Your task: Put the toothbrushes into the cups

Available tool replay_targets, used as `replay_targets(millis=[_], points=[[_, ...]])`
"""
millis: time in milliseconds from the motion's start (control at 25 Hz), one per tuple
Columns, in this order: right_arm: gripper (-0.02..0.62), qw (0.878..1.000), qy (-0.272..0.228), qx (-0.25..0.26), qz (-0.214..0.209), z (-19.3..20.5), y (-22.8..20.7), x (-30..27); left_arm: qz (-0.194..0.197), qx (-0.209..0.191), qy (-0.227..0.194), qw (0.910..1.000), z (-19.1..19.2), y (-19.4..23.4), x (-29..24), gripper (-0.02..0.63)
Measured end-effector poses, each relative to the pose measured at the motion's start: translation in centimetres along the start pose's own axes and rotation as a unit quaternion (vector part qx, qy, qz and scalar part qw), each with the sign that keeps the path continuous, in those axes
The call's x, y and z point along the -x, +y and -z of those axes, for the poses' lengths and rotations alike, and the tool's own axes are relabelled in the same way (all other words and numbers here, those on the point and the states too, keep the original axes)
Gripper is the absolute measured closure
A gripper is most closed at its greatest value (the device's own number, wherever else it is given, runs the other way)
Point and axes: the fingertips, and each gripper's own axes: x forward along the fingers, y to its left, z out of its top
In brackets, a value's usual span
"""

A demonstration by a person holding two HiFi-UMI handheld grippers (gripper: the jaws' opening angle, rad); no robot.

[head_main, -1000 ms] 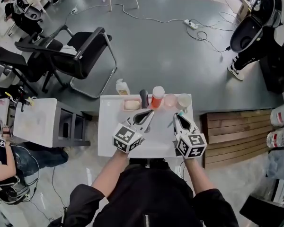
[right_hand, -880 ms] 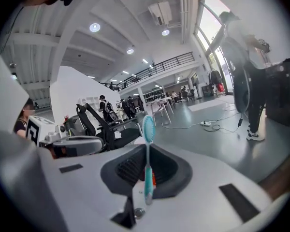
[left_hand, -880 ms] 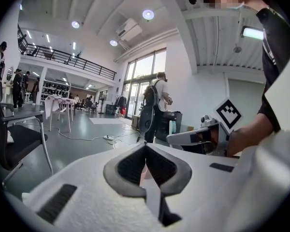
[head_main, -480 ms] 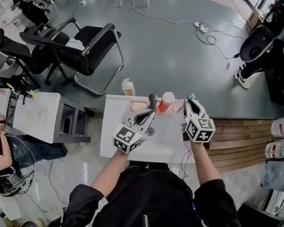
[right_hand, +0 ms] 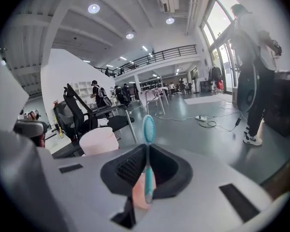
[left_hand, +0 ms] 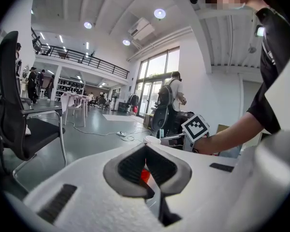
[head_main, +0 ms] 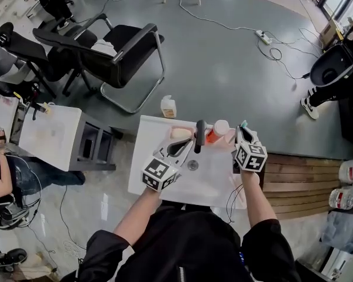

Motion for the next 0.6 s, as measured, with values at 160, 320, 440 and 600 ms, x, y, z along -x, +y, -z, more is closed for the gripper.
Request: replay_targets(millis=[160,320,440,600], points=[[0.571,1.000,0.029,0.007,0.000,1.9,0.1,-1.0,-0.006,0.005,0.002,1.0000,0.0,0.8,0.3,0.604],[0.568,0.998,0.055,0.013,-0.002,3.5,0.2,-1.6,-0.006,0.010,0.005,0.9999,0.2,1.1,0.2,0.604],[0.566,0.998,0.065,0.016,-0.004,4.2,0.5,-2.1,-0.006,0.012,0.006,0.9999,0.4,1.5,0.2,0.604],[0.566,0.998,0.069,0.011,-0.002,4.4,0.4,-2.3,-0.010,0.015,0.008,0.9998,0.6,1.8,0.4,0.604]])
